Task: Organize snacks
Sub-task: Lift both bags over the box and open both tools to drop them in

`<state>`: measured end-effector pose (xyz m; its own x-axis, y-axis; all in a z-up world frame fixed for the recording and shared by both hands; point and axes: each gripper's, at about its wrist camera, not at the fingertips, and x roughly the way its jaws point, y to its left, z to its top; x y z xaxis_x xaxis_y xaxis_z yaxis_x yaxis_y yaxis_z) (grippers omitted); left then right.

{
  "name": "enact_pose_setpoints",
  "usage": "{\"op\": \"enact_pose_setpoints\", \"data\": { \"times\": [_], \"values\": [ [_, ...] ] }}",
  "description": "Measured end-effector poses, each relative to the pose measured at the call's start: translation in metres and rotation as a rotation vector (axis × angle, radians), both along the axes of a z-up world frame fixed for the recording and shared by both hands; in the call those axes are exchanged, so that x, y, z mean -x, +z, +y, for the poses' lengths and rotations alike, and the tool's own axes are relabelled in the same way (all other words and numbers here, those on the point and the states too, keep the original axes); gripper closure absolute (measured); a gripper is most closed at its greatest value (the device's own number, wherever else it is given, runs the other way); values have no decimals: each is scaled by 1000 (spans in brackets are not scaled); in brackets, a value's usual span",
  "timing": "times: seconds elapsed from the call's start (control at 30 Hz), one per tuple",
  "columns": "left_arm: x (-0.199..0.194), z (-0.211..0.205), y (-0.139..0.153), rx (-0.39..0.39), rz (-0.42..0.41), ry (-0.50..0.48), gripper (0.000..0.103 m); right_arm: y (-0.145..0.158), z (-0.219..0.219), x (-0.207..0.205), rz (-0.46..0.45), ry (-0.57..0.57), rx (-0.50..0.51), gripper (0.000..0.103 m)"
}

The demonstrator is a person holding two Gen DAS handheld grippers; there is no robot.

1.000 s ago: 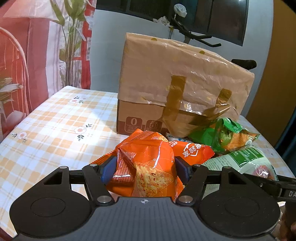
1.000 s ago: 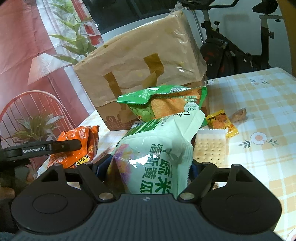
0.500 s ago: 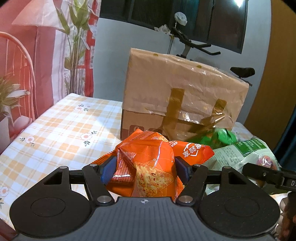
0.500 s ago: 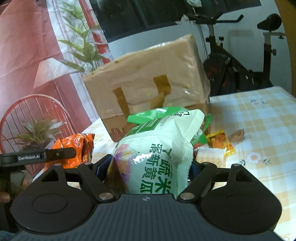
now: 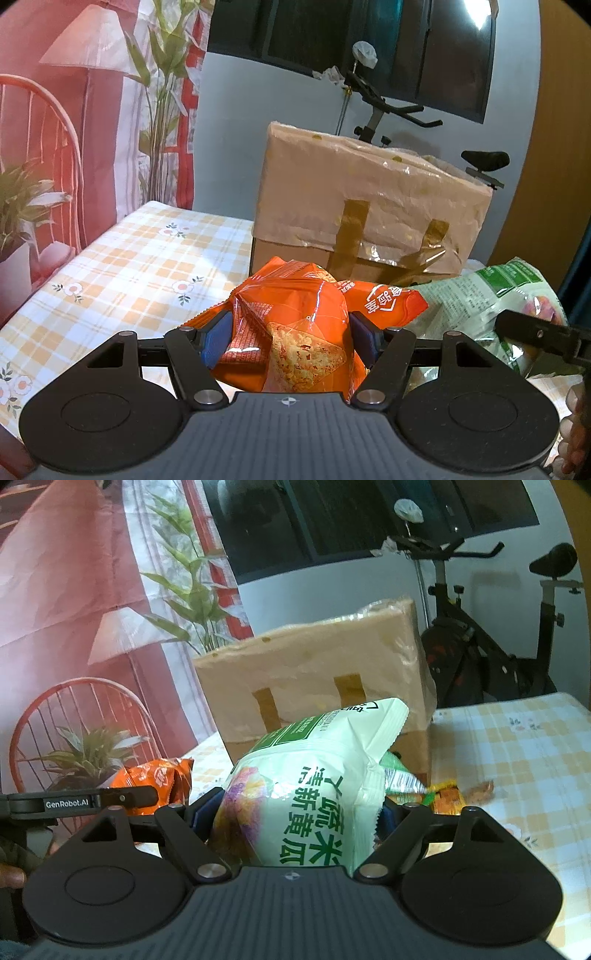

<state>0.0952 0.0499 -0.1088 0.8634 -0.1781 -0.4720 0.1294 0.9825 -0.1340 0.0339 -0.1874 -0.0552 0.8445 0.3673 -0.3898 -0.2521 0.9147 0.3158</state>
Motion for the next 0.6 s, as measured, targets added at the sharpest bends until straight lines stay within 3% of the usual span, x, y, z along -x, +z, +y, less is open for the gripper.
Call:
{"op": "enact_pose_setpoints", "data": {
  "times": [0.33,0.6],
  "values": [
    [-5,2,11,5,-37,5,32,20,-7,-1,-86,-21,3,22],
    [-17,0,43,6,-117,-6,32,47,-17,-9,-161,-30,-10,22]
  ]
}}
